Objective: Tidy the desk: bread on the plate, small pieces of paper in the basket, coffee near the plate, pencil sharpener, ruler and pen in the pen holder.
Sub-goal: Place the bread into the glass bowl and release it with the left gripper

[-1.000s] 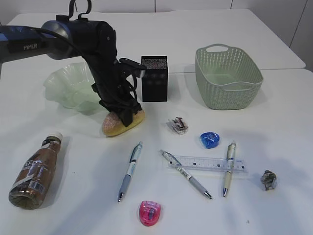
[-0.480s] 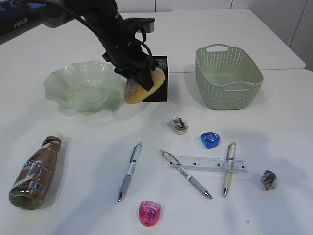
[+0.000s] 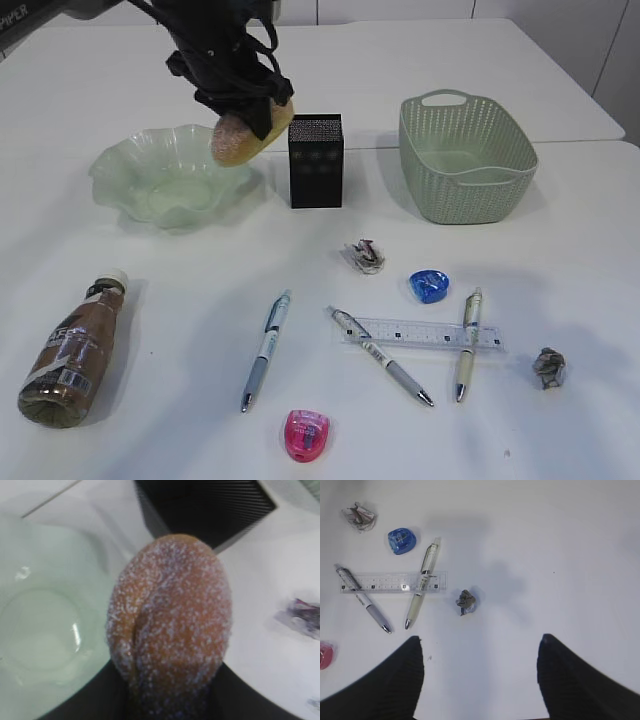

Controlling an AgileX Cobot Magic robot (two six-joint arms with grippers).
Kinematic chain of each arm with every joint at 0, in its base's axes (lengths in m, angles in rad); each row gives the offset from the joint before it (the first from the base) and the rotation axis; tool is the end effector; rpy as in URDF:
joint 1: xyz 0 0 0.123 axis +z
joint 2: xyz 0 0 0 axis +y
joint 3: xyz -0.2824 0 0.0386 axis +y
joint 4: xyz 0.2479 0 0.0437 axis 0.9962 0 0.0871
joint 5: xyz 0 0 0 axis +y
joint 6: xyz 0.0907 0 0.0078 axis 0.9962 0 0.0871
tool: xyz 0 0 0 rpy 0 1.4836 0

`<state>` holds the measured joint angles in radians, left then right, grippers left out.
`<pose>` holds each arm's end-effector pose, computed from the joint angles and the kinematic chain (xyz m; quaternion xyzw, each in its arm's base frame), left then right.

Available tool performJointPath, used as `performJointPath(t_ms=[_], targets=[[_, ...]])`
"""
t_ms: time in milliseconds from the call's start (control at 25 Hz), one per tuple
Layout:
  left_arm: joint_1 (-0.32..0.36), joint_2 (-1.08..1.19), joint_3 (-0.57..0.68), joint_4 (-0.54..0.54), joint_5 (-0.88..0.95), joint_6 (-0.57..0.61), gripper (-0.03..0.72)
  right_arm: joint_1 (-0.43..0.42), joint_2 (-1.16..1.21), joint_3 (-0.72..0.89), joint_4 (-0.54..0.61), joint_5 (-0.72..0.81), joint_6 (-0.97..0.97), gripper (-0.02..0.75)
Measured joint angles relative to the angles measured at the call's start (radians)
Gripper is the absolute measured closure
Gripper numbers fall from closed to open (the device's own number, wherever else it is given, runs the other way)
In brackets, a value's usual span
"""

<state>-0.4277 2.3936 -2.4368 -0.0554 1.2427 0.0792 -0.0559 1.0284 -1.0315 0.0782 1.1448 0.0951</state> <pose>0.4705 -0.2197 0.2596 0.2414 0.9431 -0.0665 0.2189 0.1799 -0.0036 0.3503 0.0794 0.9629 0.0435 0.2543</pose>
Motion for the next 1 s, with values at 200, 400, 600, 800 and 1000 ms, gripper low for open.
performJointPath(t_ms=[200,400,600,800,1000], targets=[[0.066,0.000,0.000,0.080,0.002,-0.085,0.480,0.000,0.000,0.000,0.000,0.015,0.000,0.187],[0.144,0.000,0.000,0.091,0.002,-0.104,0.480,0.000,0.000,0.000,0.000,0.023,0.000,0.187],[0.191,0.009,0.000,0.091,0.003,-0.106,0.480,0.000,0.000,0.000,0.000,0.024,0.000,0.187],[0.223,0.073,0.000,0.087,-0.001,-0.107,0.480,0.000,0.000,0.000,0.000,0.024,0.000,0.186],[0.229,0.121,0.000,0.055,-0.011,-0.108,0.480,0.000,0.000,0.000,0.000,0.024,0.000,0.187]])
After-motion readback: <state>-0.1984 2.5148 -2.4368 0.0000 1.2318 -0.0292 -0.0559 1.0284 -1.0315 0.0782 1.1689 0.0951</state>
